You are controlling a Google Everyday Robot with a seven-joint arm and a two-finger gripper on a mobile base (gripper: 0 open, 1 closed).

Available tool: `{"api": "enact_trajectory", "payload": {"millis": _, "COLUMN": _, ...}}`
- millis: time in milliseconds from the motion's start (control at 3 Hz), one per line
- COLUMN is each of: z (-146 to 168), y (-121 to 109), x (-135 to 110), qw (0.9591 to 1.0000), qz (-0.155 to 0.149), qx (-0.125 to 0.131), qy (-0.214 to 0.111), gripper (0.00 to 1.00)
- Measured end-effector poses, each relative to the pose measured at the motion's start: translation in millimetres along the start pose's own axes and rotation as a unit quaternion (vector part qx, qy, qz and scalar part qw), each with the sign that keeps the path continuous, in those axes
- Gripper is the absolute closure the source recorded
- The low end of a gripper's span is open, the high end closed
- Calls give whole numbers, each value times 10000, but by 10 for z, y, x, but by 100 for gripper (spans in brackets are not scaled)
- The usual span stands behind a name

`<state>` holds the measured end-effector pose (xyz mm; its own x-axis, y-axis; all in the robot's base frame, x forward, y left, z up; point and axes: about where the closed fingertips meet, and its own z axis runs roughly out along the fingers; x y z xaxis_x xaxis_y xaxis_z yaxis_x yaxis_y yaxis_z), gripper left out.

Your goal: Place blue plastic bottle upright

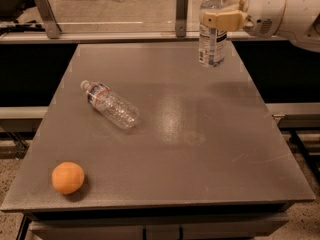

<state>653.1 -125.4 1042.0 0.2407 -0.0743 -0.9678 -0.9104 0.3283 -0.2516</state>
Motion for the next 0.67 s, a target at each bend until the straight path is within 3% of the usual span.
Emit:
{"api": "enact_trajectory", "payload": {"millis": 333, "z": -32, "y": -20, "x": 27, "qw": 9965, "qz": -644, "qx": -203, "qy": -488, "gripper": 100}}
{"api": "enact_trajectory", "payload": {"millis": 667, "z": -111, "y": -30, "x": 95, "qw": 9904, "qz": -1202, "qx": -250, "qy": -629, "gripper": 100}}
